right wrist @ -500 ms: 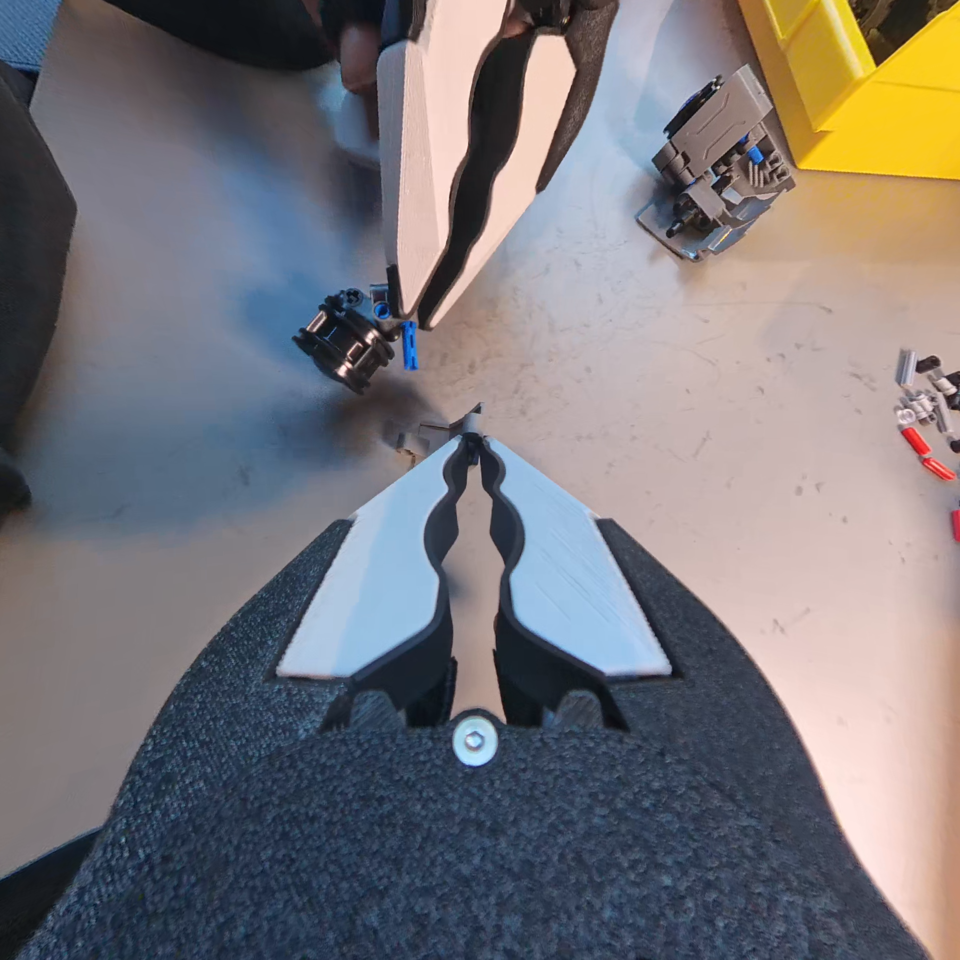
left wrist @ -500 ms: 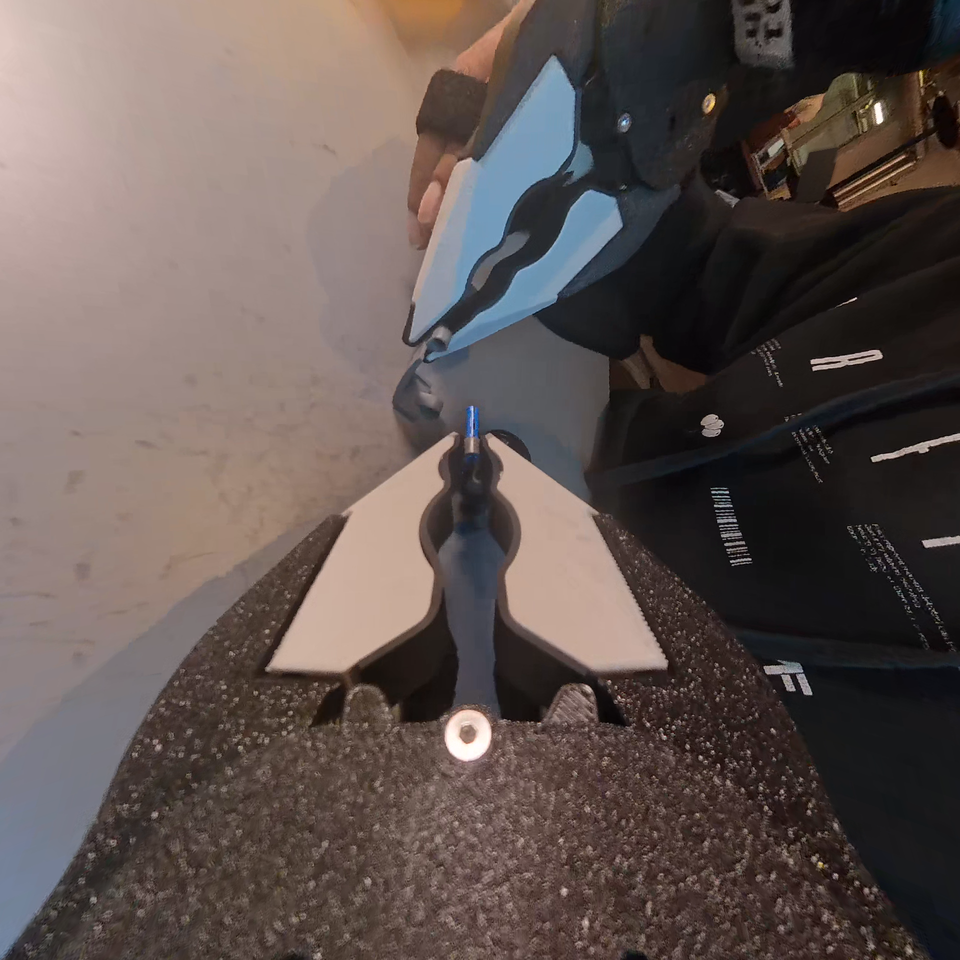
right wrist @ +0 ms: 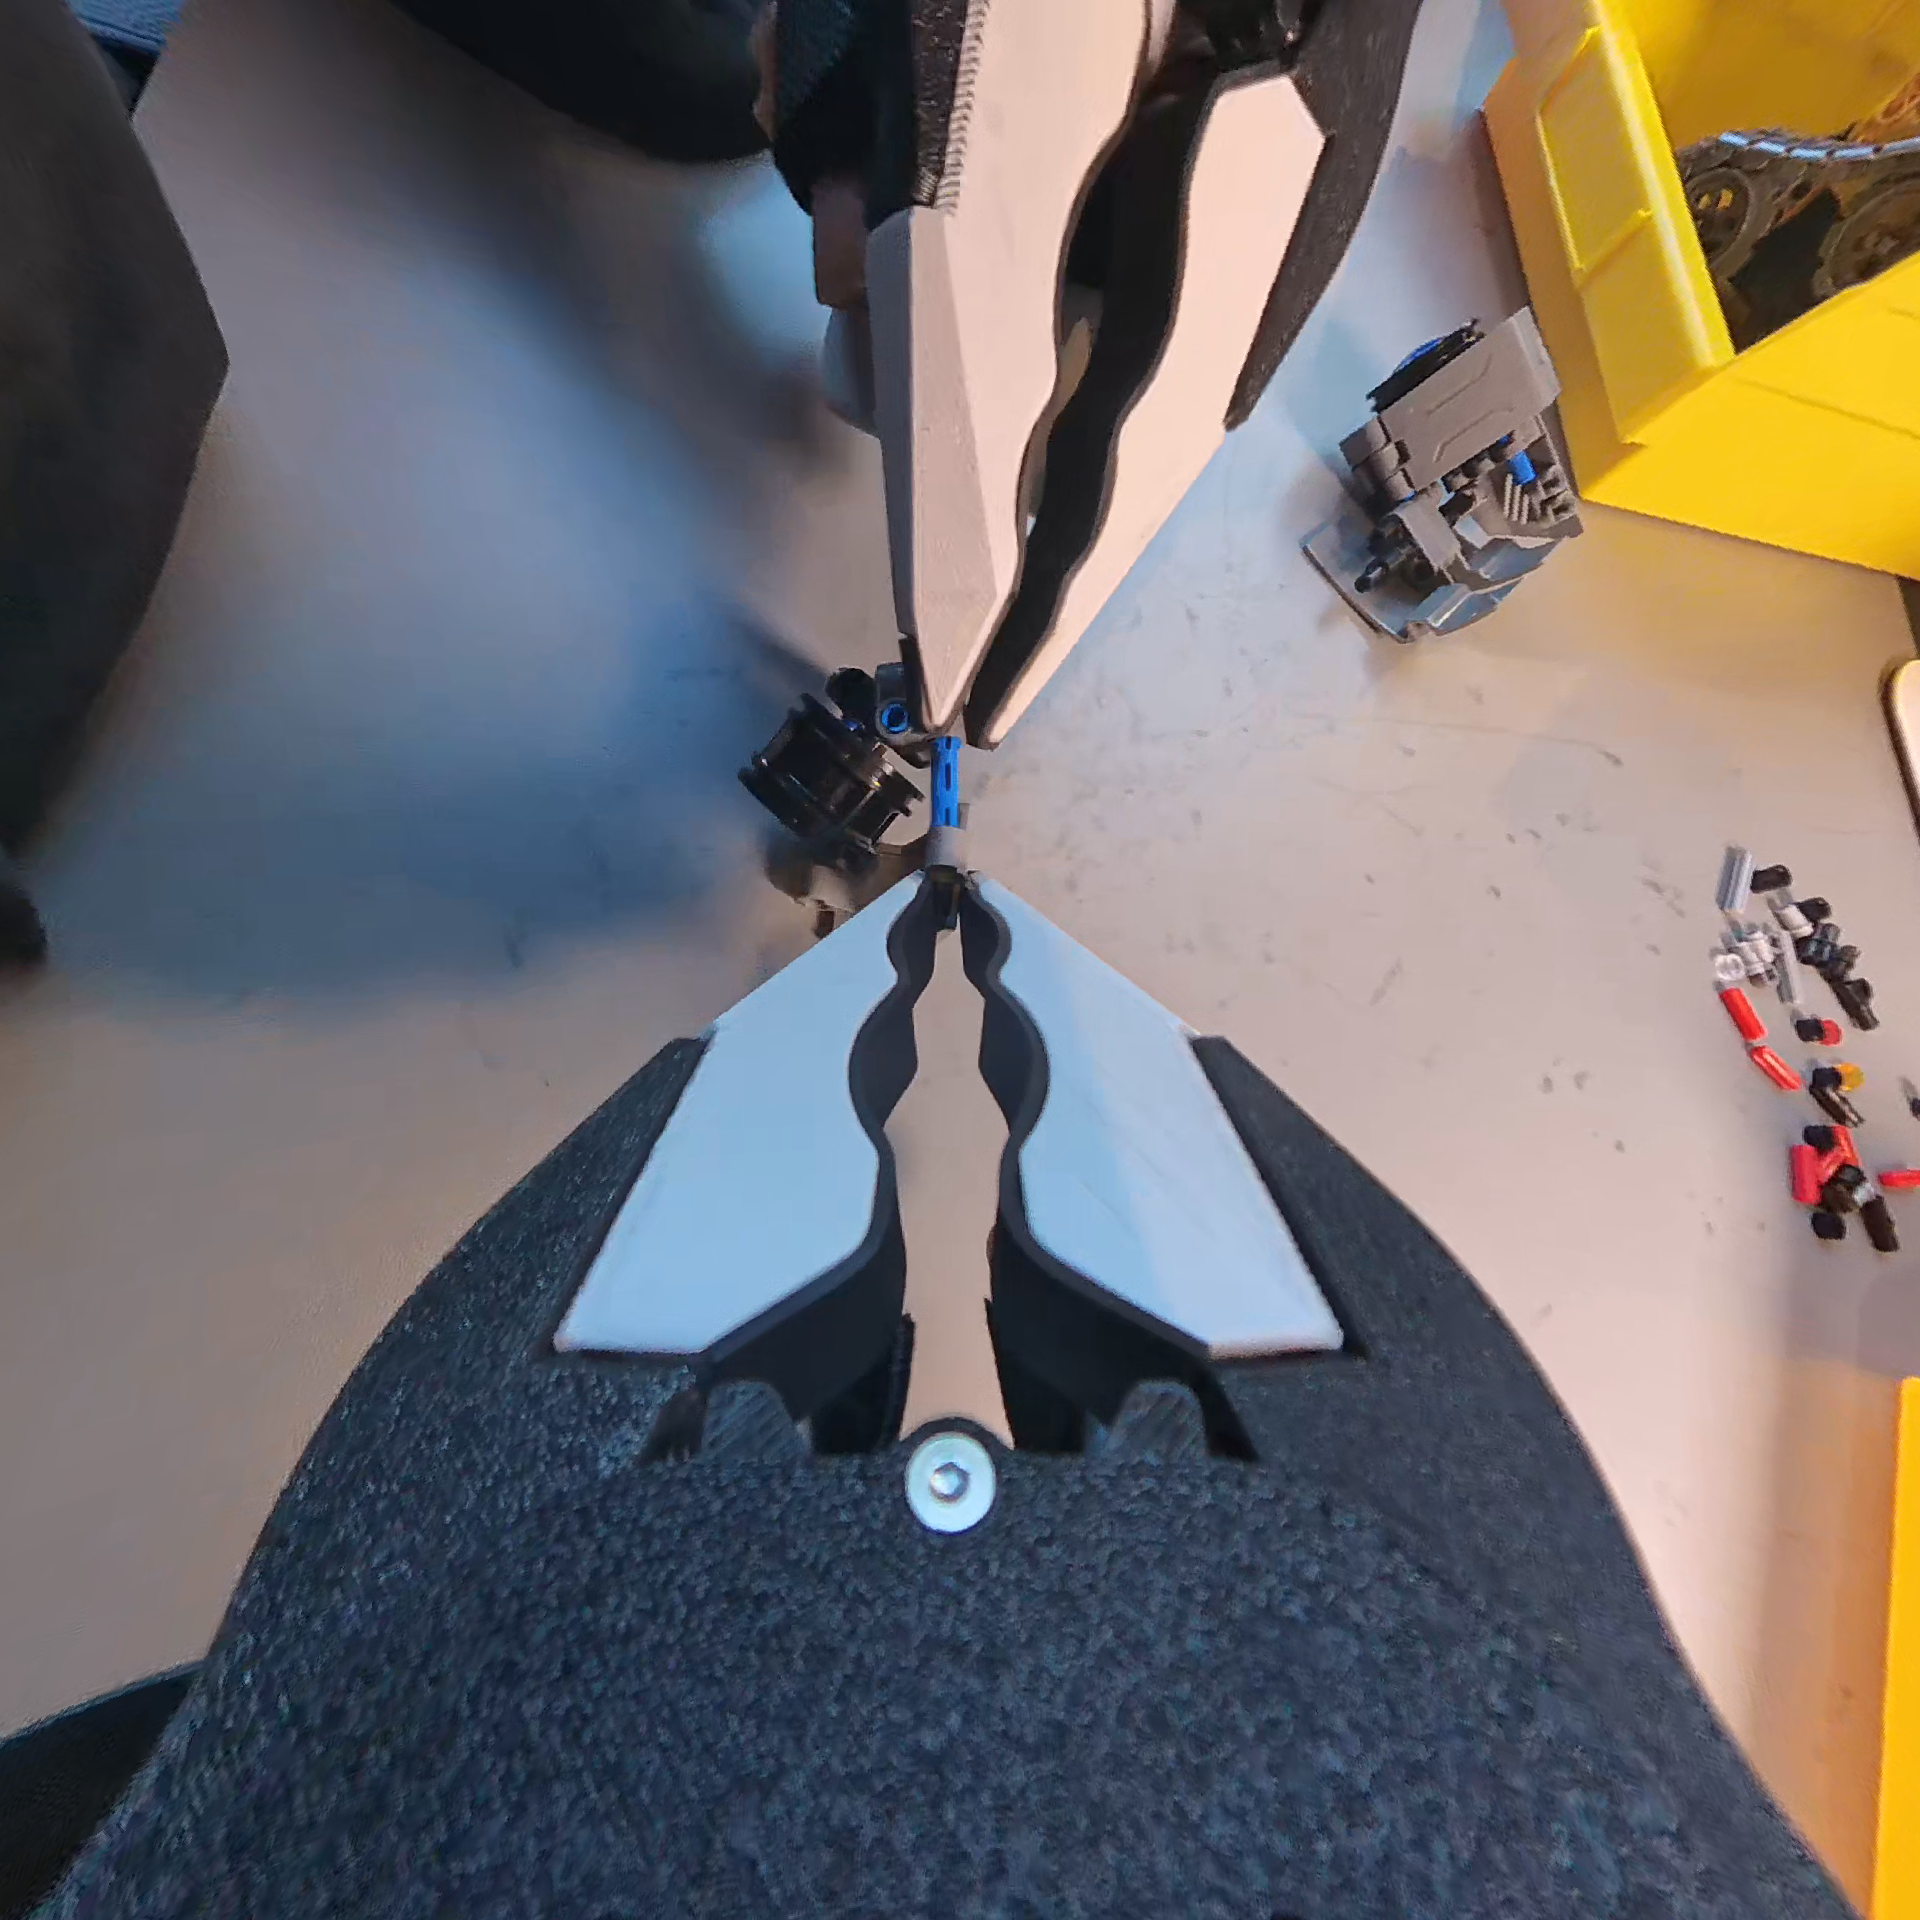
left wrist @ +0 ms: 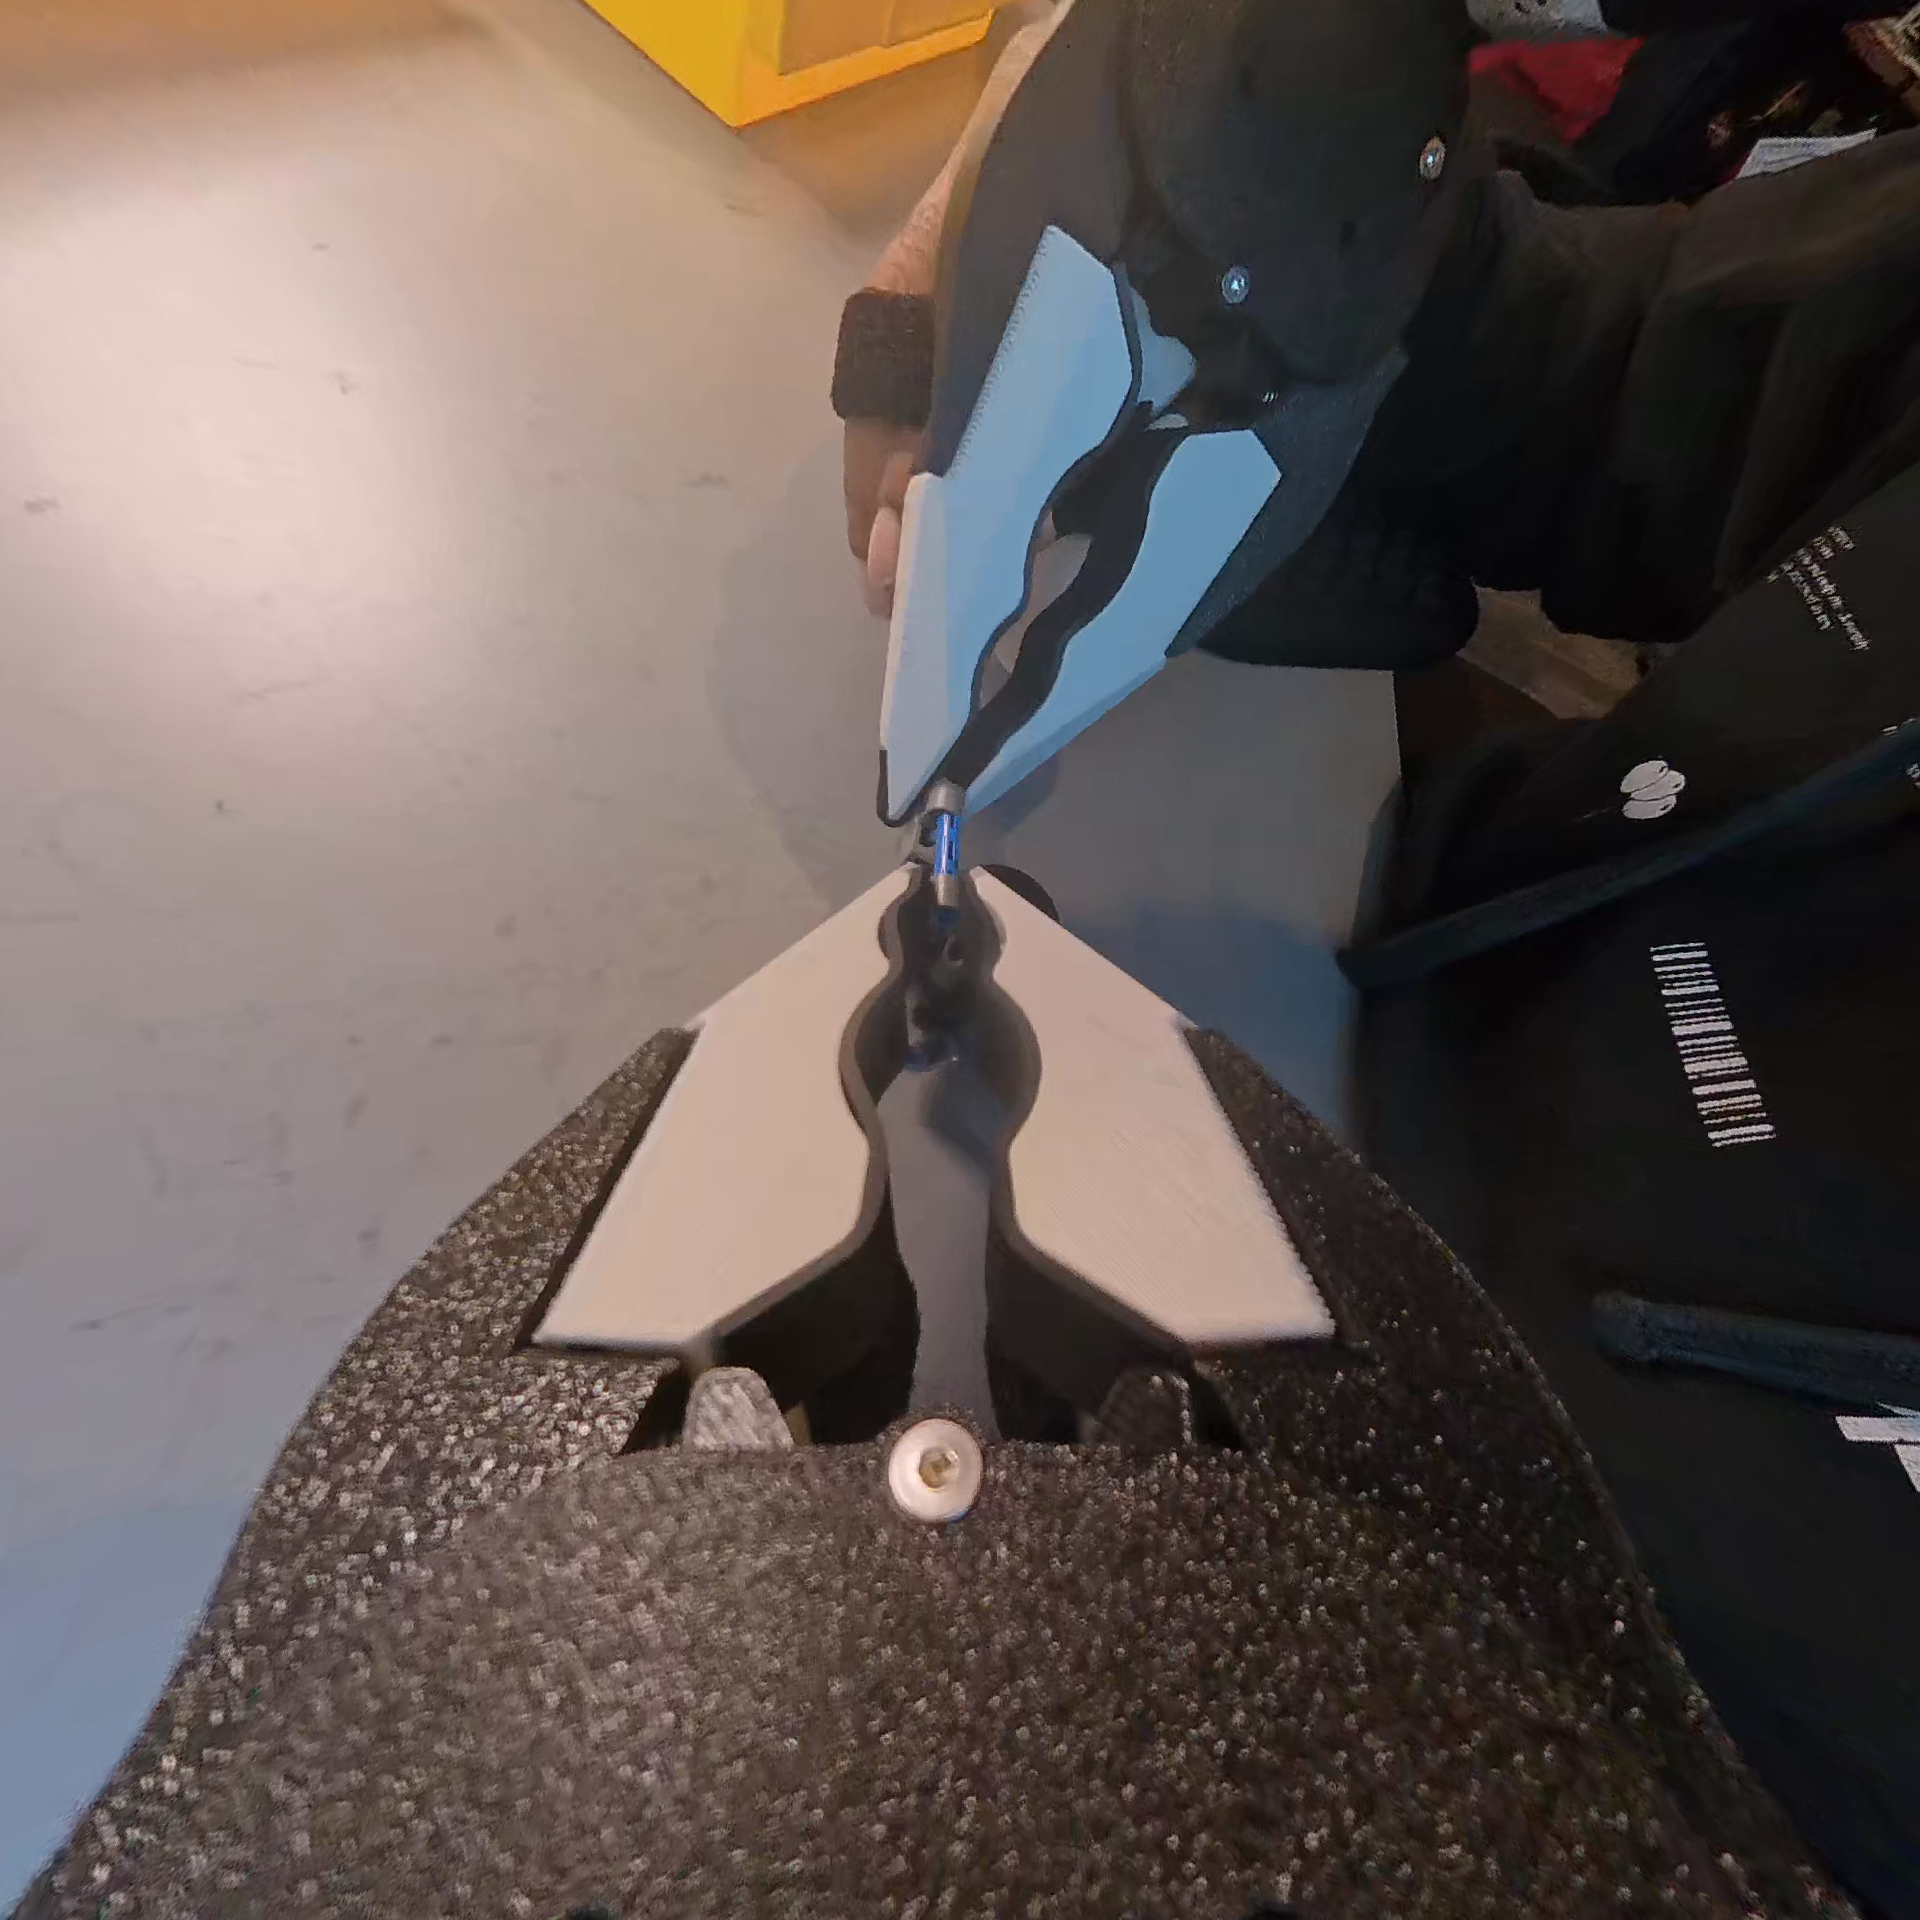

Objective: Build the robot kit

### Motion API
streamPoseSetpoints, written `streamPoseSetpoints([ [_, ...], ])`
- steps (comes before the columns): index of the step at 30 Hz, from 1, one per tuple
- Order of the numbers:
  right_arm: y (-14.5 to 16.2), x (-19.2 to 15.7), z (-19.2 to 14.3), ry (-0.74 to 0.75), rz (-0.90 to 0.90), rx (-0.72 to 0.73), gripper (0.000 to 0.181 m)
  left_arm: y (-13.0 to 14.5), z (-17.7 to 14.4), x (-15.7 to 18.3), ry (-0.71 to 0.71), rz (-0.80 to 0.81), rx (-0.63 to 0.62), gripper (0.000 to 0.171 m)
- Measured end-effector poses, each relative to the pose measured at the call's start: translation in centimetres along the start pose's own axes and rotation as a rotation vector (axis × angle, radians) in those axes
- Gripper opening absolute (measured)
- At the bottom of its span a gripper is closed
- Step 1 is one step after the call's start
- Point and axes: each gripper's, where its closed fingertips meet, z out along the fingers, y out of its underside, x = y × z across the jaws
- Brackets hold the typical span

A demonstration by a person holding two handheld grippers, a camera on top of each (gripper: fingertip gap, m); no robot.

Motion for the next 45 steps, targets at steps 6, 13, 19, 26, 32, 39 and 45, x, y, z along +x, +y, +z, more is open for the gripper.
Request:
streamPoseSetpoints([
  [6,-0.3,0.0,0.2,0.013,-0.026,0.012,0.003,0.1,-0.1,-0.1,-0.010,0.014,-0.004,0.004],
  [13,-1.3,-1.1,0.5,-0.042,-0.018,0.095,0.003,0.4,0.1,0.1,-0.005,0.062,0.038,0.000],
  [19,-1.1,-0.4,0.9,-0.010,0.023,0.063,0.003,0.0,-0.3,-0.8,-0.040,0.043,0.077,0.000],
  [26,-0.8,-0.1,0.8,-0.006,0.032,0.058,0.003,0.5,-1.8,-1.8,-0.012,-0.067,0.072,0.000],
  [32,-0.4,0.1,0.4,0.006,0.038,0.051,0.003,3.7,-2.9,-1.2,-0.005,-0.061,-0.061,0.019],
  [39,0.1,0.4,0.3,0.010,0.034,0.024,0.004,4.7,-0.6,-0.2,-0.110,0.183,-0.134,0.035],
  [45,2.2,1.2,-0.2,0.031,0.088,-0.054,0.011,4.2,0.5,-0.1,-0.071,0.233,-0.165,0.028],
])
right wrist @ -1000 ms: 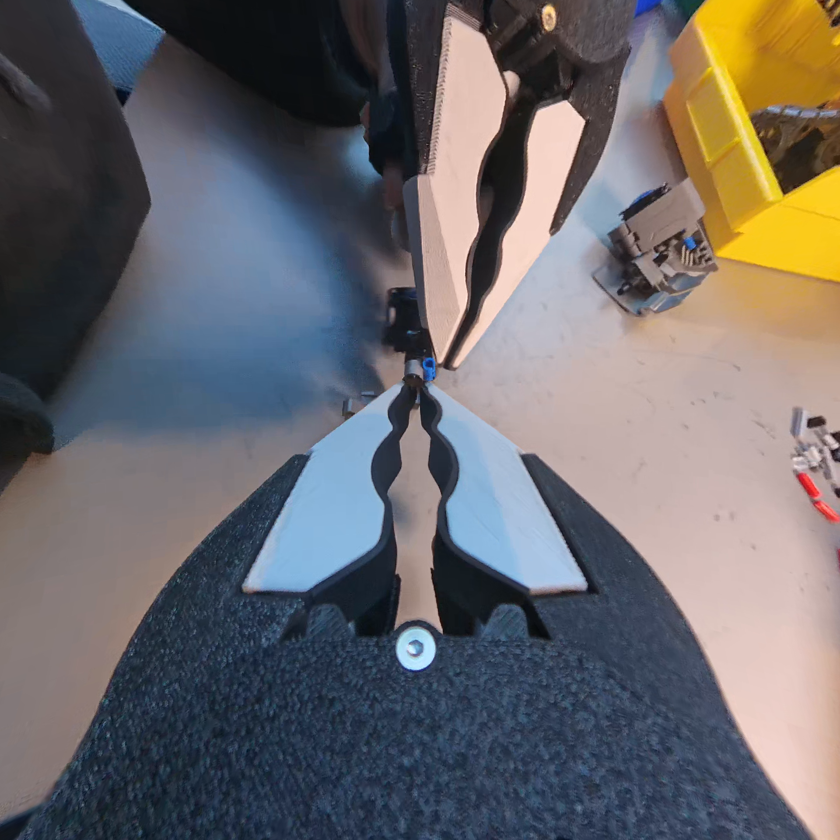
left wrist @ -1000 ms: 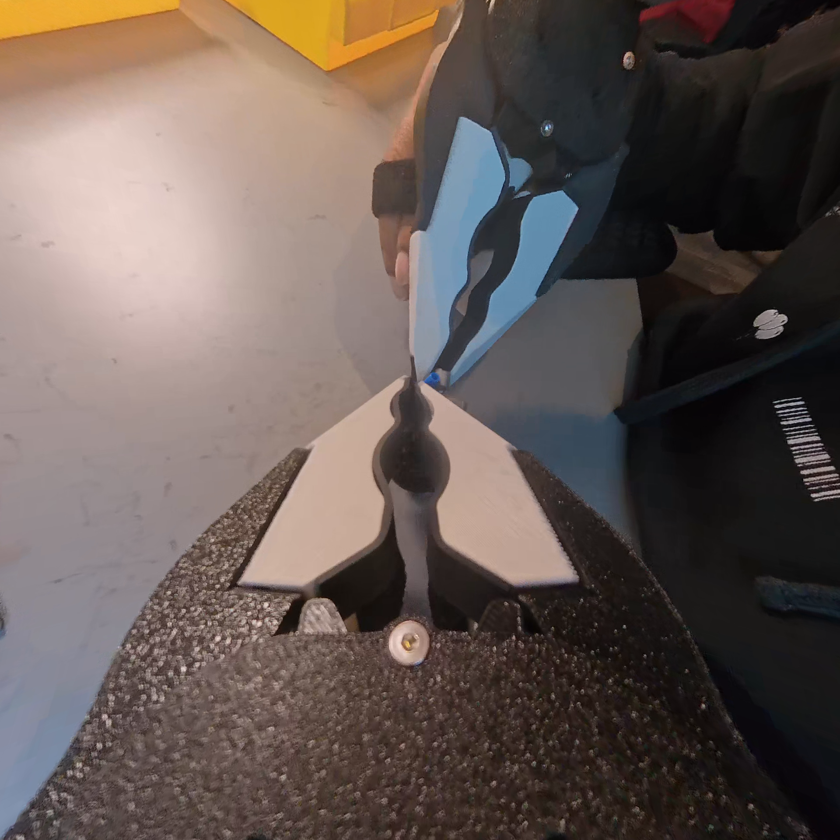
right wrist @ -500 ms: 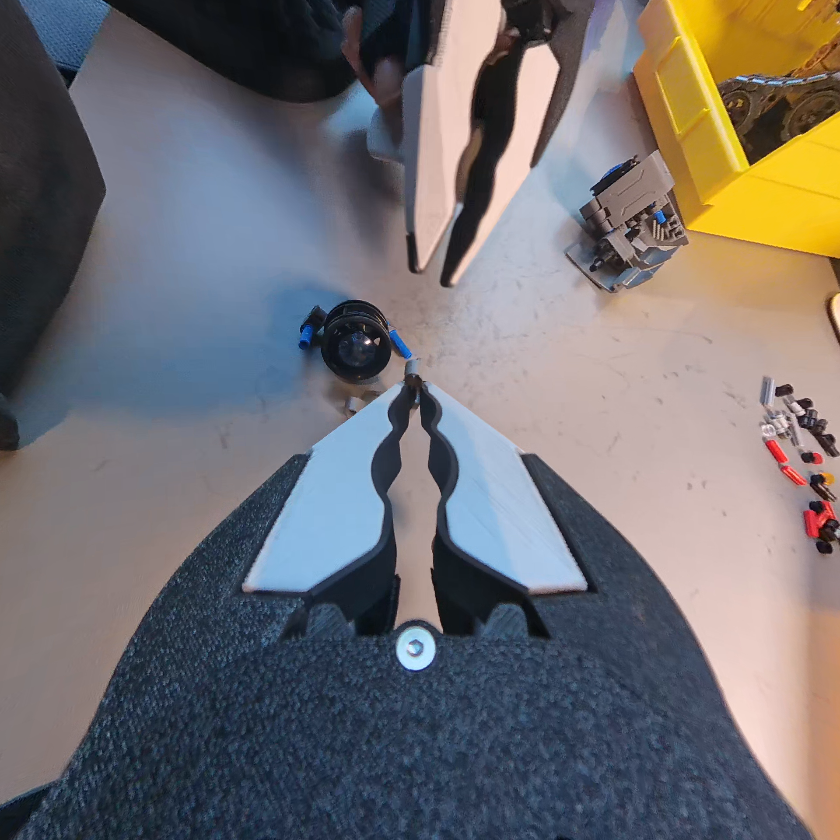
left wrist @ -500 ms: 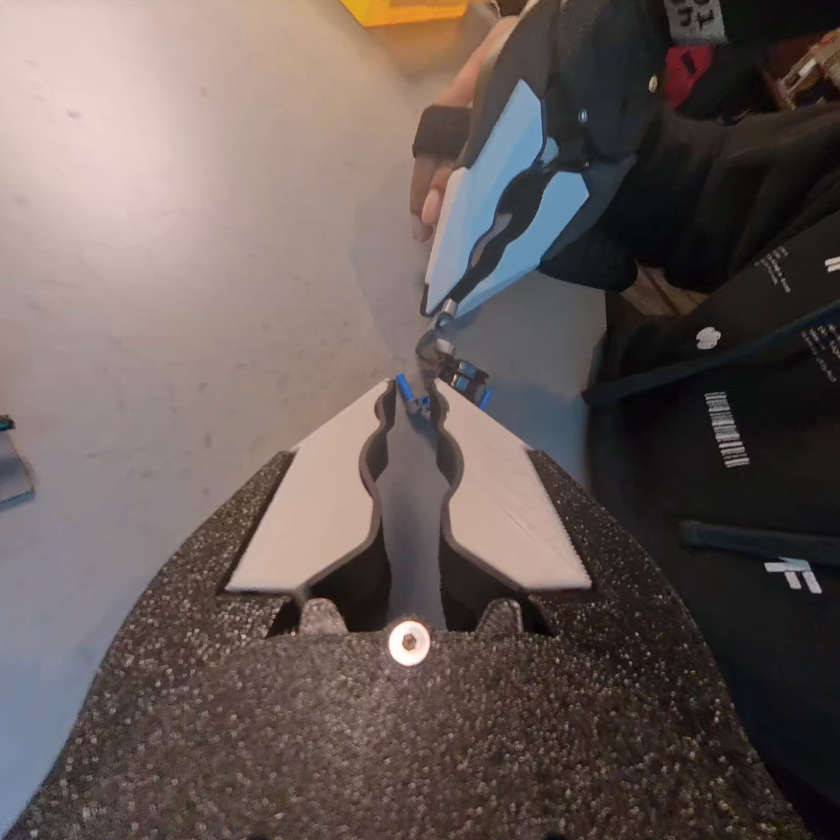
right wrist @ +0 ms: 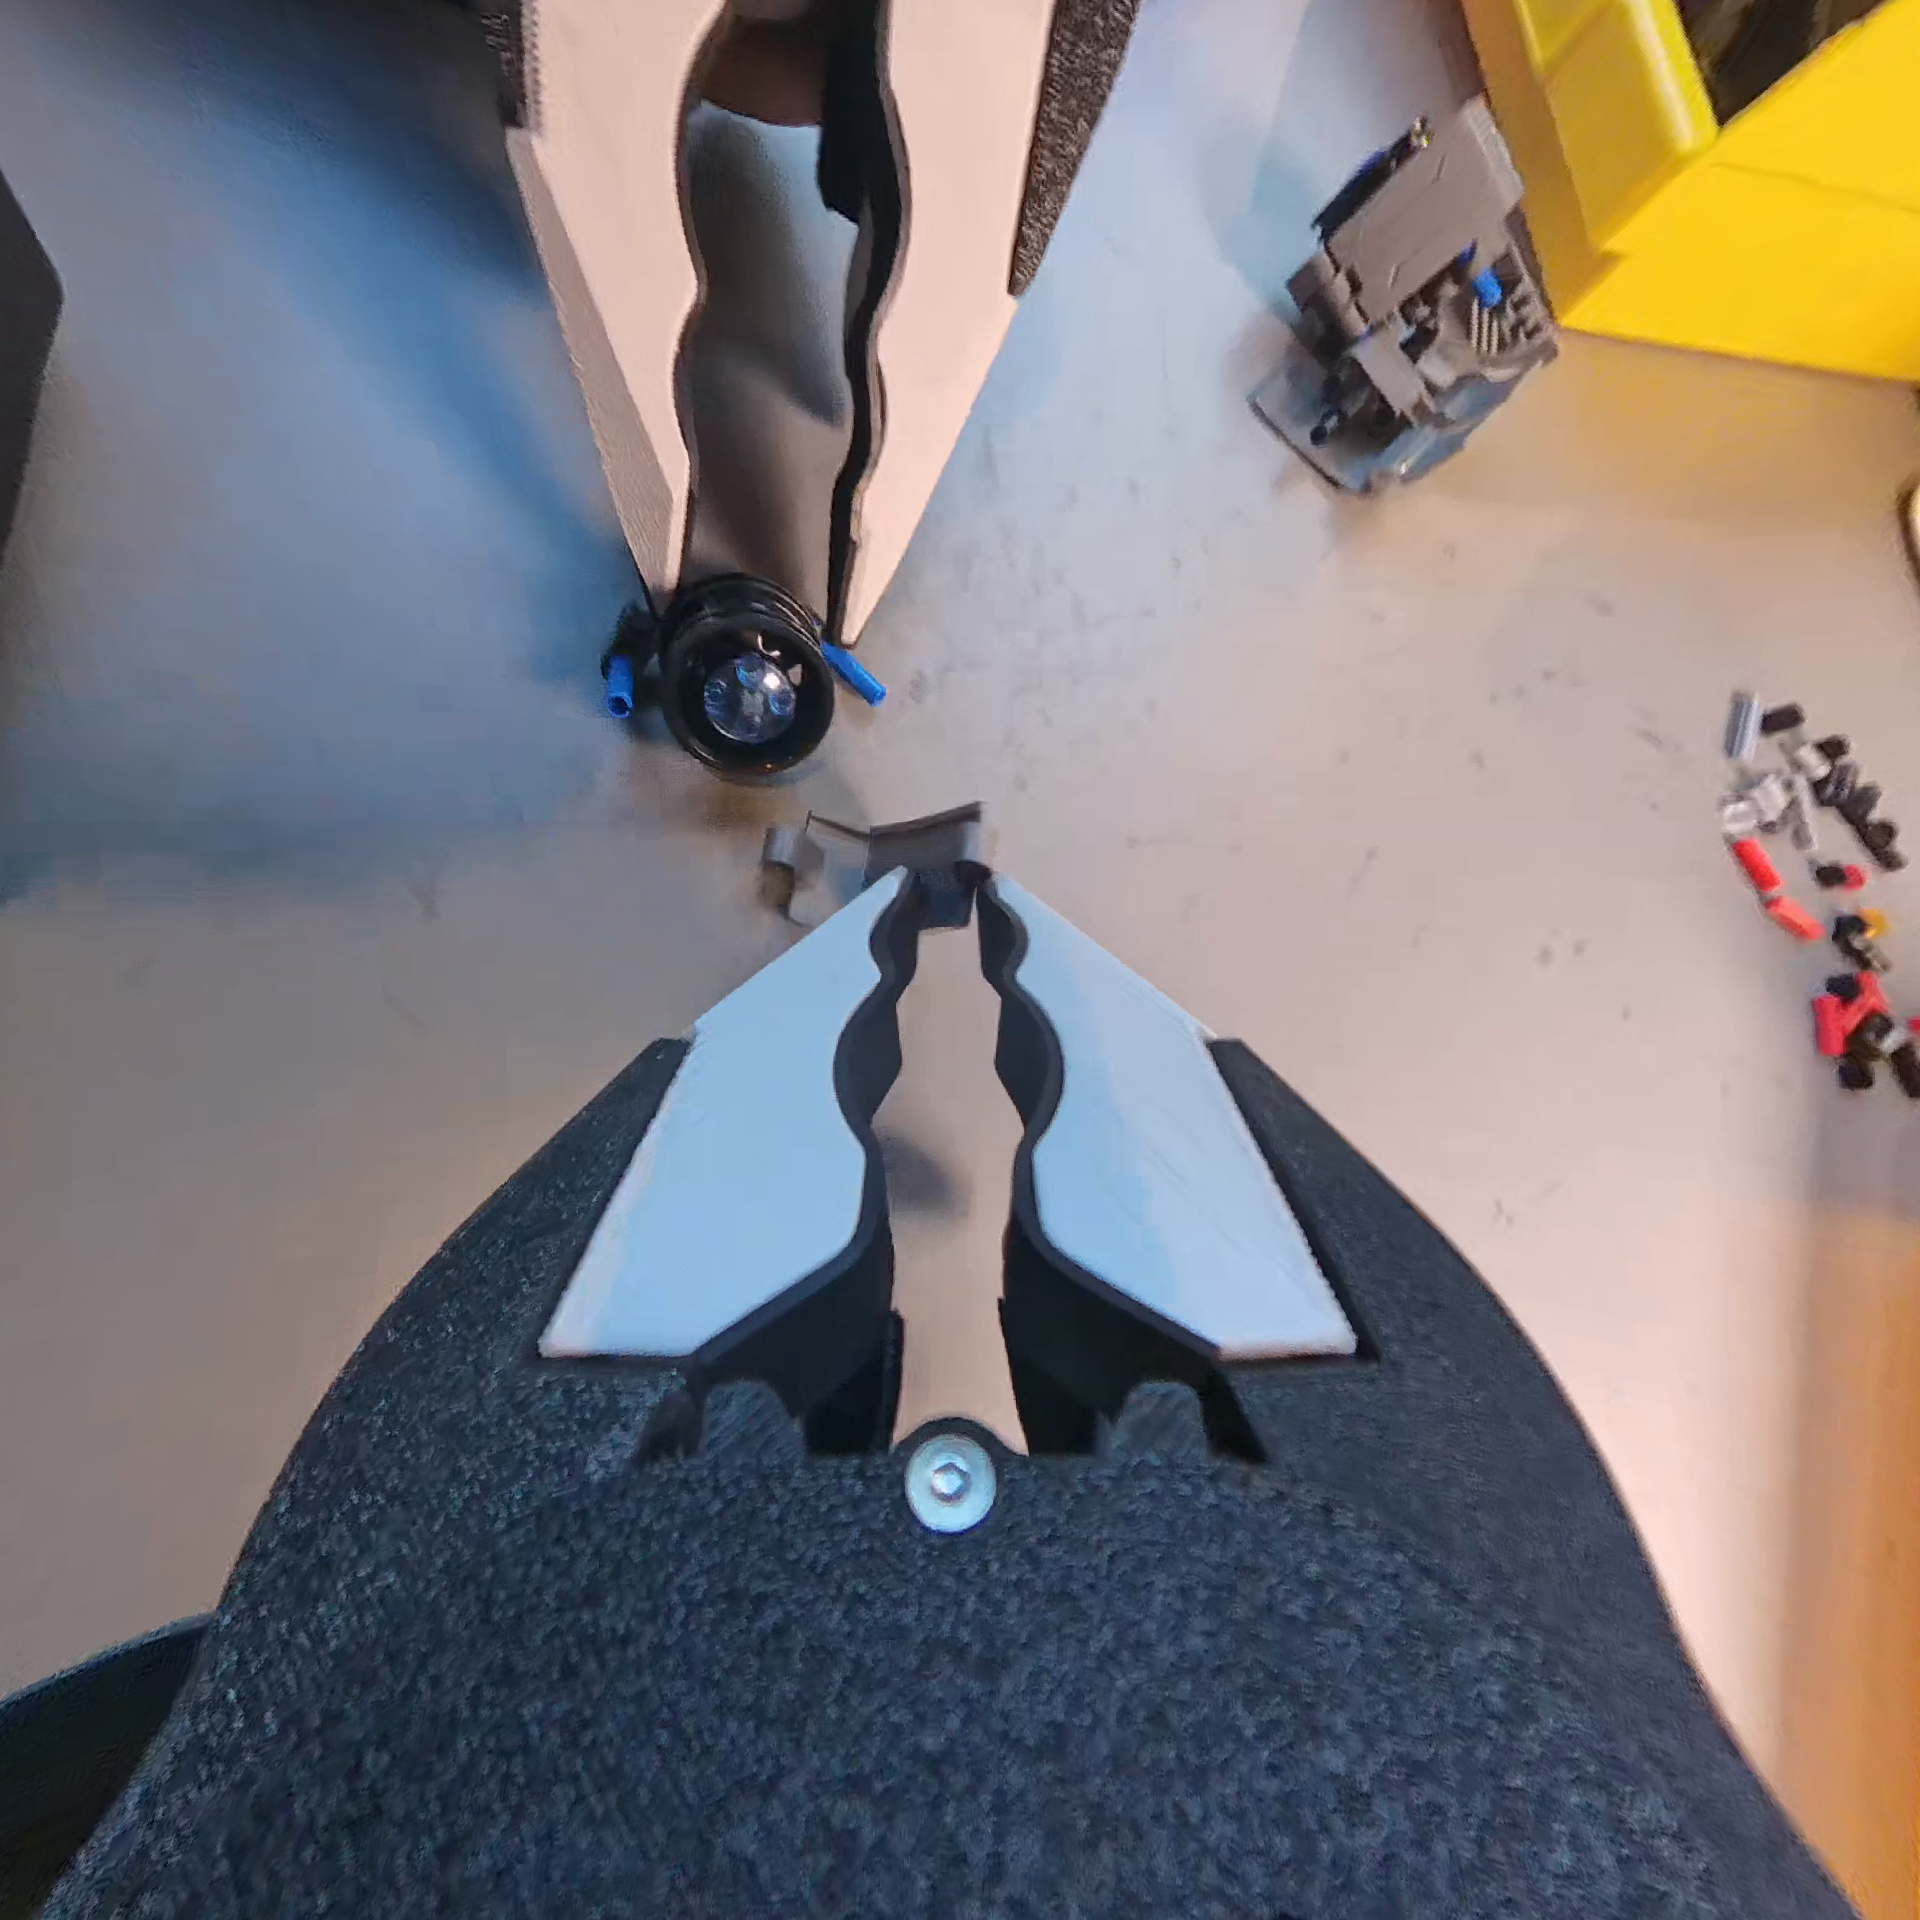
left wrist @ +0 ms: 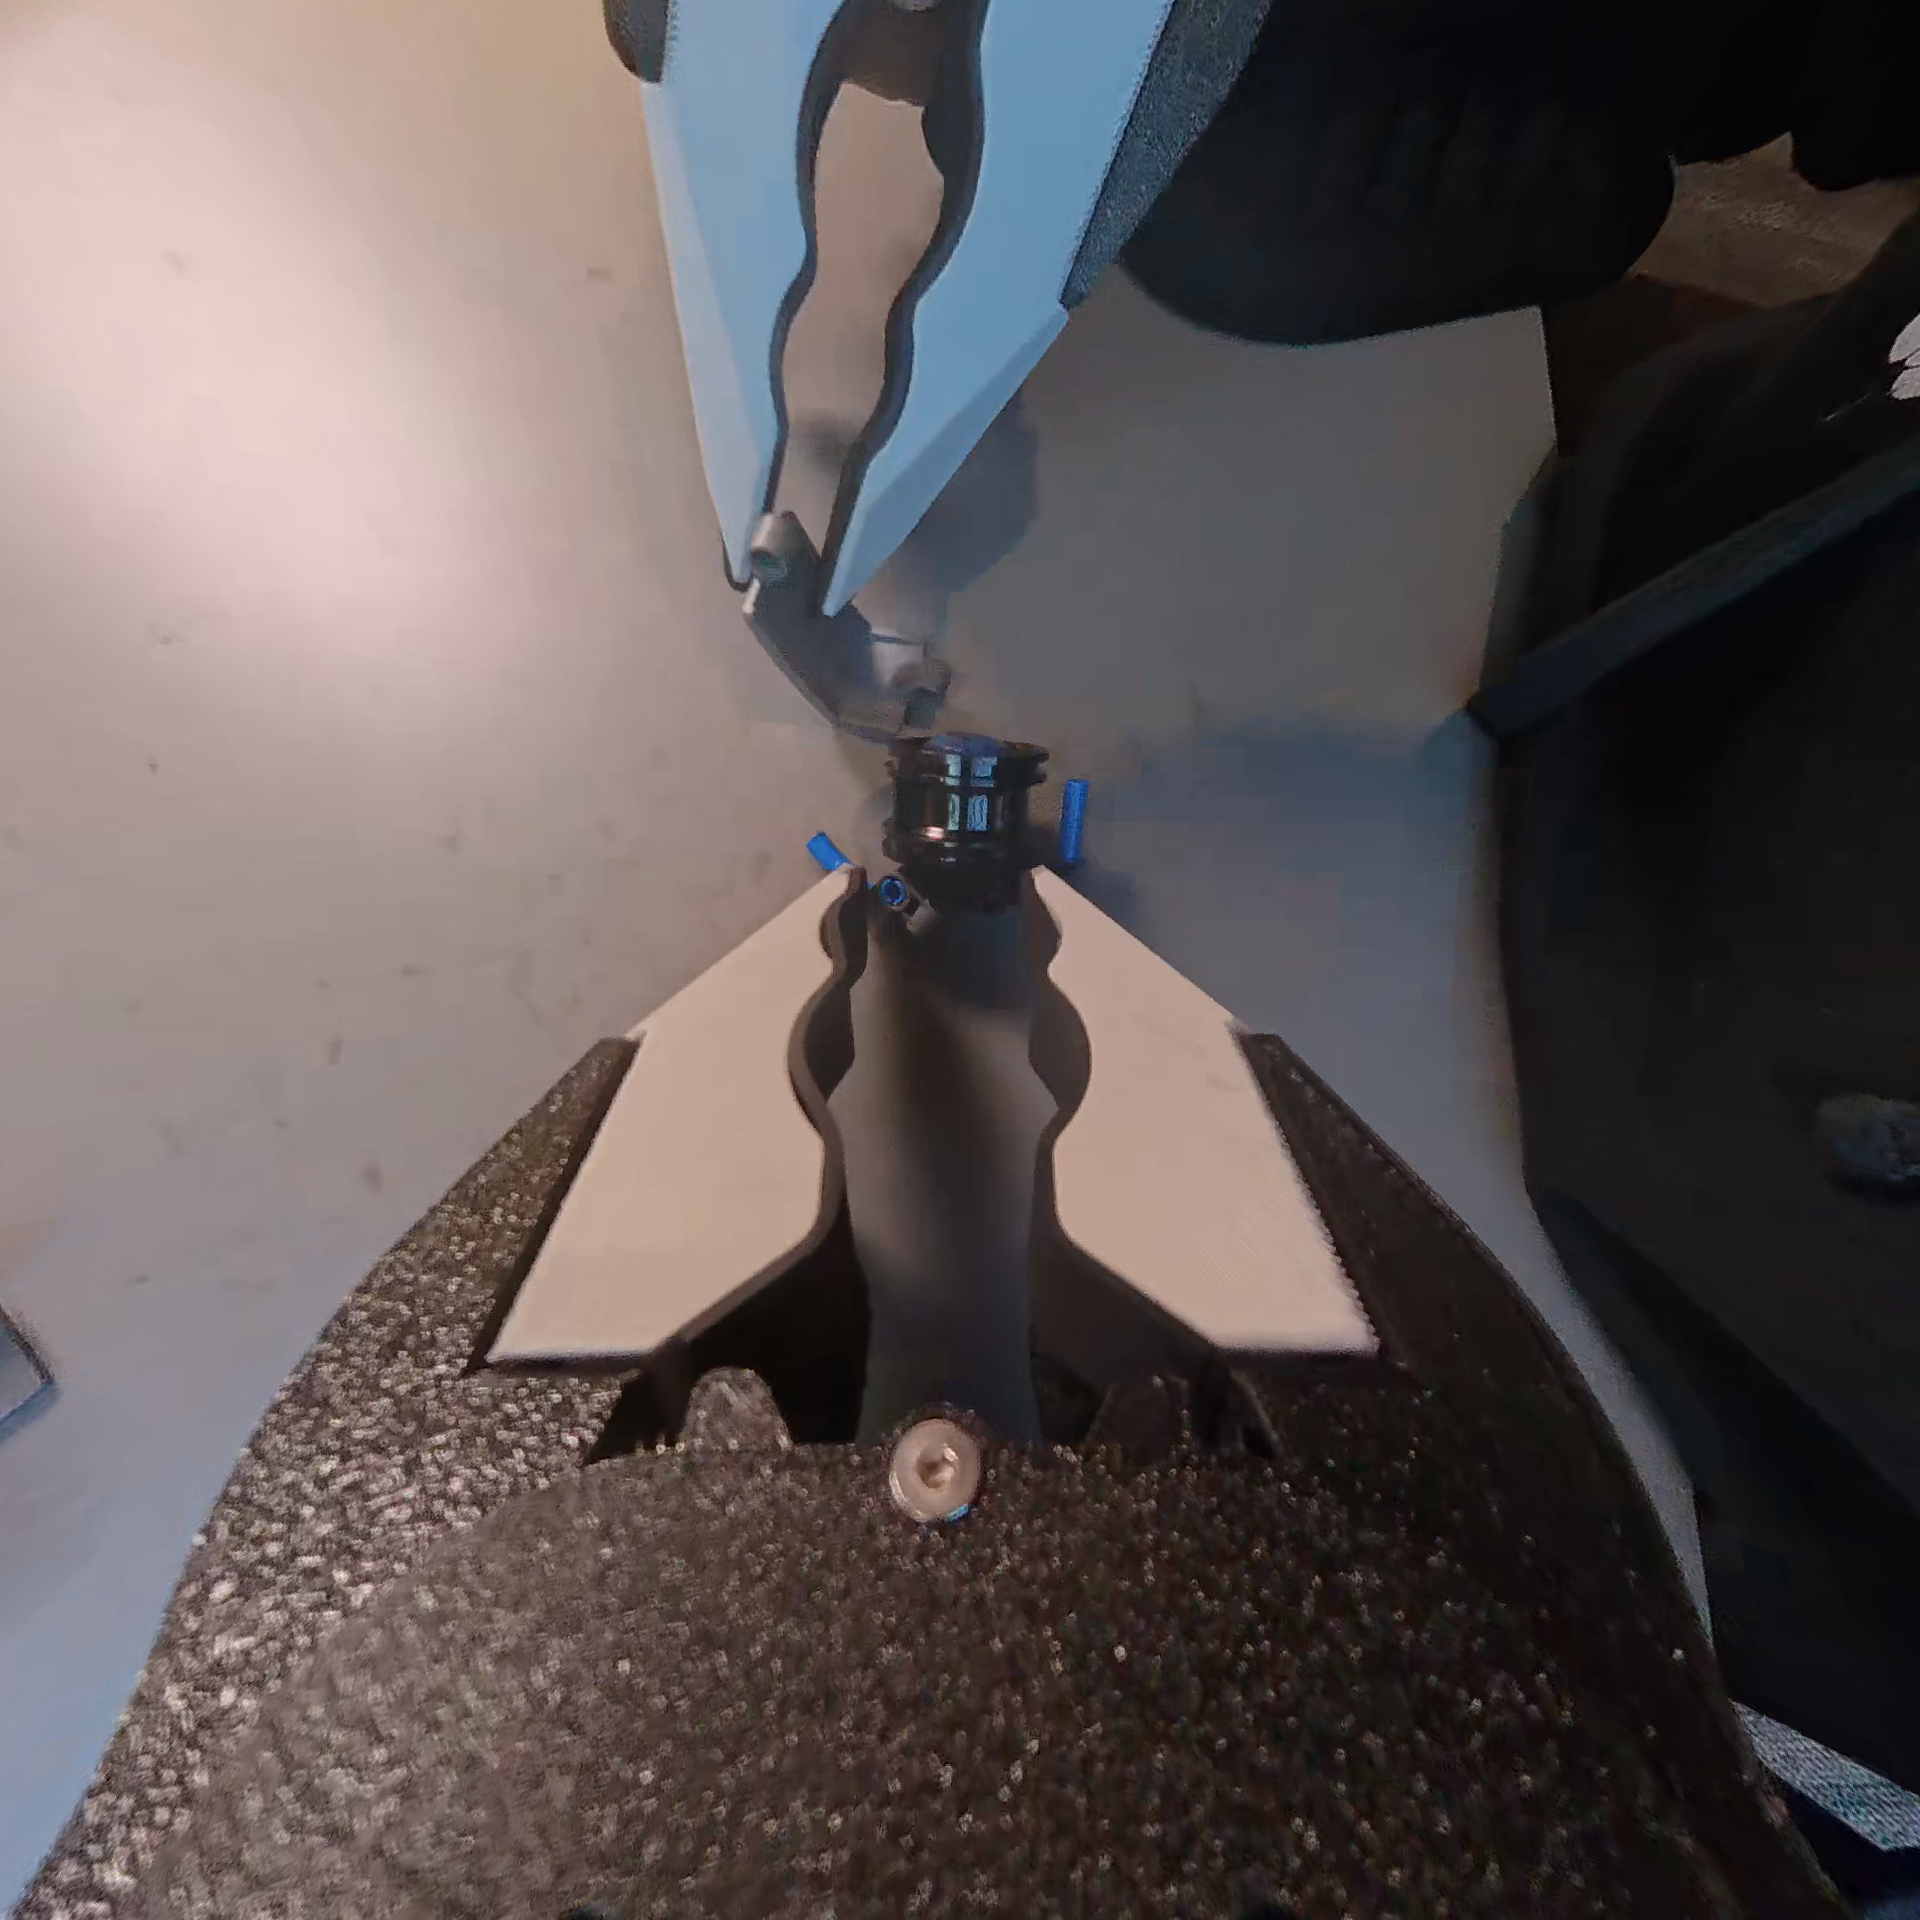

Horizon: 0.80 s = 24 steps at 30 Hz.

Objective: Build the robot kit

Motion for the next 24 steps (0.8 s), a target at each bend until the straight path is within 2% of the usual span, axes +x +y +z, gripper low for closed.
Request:
streamPoseSetpoints([
  [3,0.6,0.4,-0.2,-0.020,0.075,0.006,0.013,0.0,0.0,0.0,0.004,0.008,-0.002,0.027],
  [10,1.0,1.8,-1.0,-0.025,0.189,0.031,0.039,0.0,-0.2,0.2,-0.012,0.037,0.028,0.026],
  [14,-1.1,2.8,-2.9,-0.001,0.244,0.148,0.041,-0.4,-0.5,0.1,-0.047,0.082,0.052,0.025],
  [18,-4.1,-0.7,-2.8,-0.163,0.288,0.213,0.042,-0.9,-0.8,-0.1,-0.111,0.186,0.076,0.024],
  [21,-3.8,-3.1,-0.1,-0.212,0.275,0.116,0.046,-1.0,-0.8,0.1,-0.147,0.256,0.081,0.023],
  [24,-3.2,-3.8,1.9,-0.213,0.234,0.038,0.040,-0.9,-0.6,0.4,-0.163,0.313,0.087,0.023],
])
